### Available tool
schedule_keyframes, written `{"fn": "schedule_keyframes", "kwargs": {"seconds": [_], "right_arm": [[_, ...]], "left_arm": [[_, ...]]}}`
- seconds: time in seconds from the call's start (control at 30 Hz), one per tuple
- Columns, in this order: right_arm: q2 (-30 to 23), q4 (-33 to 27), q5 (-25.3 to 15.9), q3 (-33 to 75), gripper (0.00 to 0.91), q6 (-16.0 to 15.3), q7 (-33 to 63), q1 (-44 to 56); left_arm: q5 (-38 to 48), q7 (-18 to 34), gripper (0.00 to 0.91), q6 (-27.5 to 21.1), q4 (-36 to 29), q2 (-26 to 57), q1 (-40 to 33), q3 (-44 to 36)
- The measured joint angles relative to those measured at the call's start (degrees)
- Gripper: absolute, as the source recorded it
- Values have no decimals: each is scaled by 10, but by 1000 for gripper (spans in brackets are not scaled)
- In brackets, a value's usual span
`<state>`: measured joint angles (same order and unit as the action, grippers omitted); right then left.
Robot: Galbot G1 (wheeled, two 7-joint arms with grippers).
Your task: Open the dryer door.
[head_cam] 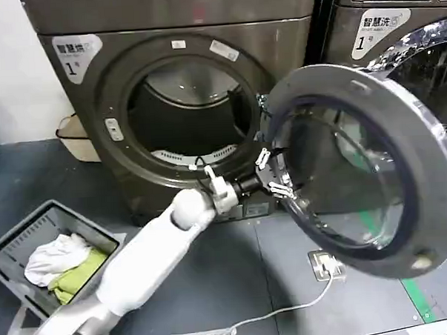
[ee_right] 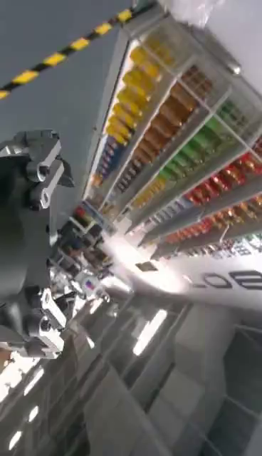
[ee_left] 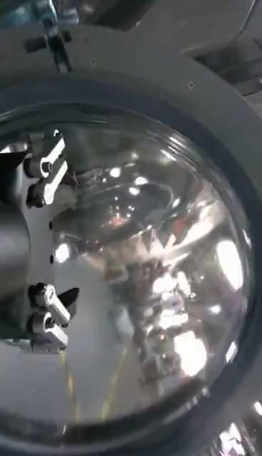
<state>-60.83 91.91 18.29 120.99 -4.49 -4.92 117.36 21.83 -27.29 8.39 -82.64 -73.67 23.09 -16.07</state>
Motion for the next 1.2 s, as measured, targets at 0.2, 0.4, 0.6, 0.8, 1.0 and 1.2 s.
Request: {"fn": "schedule_keyframes", "kwargs": {"seconds": [0.2, 0.4, 0.6, 0.8, 1.0, 1.2], "right_arm": [[3, 0, 2, 16, 907, -3, -1, 4], [2, 6, 6, 19, 907, -6, -4, 5], [3, 7, 16, 19, 907, -11, -6, 5], [5, 6, 24, 19, 907, -15, -7, 4], [6, 5, 23, 25, 907, -16, -7, 4], [12, 2, 18, 36, 907, -18, -7, 6]], "left_arm": [[-10, 10, 907, 1, 29, -27, -16, -8], [-16, 18, 907, -2, 44, -47, -23, -12], [-13, 15, 907, 0, 43, -48, -23, -12], [-12, 13, 907, 1, 39, -45, -22, -11], [-11, 13, 907, -4, 23, -32, -14, -8], [1, 17, 907, -47, -36, 1, 23, 19]]}}
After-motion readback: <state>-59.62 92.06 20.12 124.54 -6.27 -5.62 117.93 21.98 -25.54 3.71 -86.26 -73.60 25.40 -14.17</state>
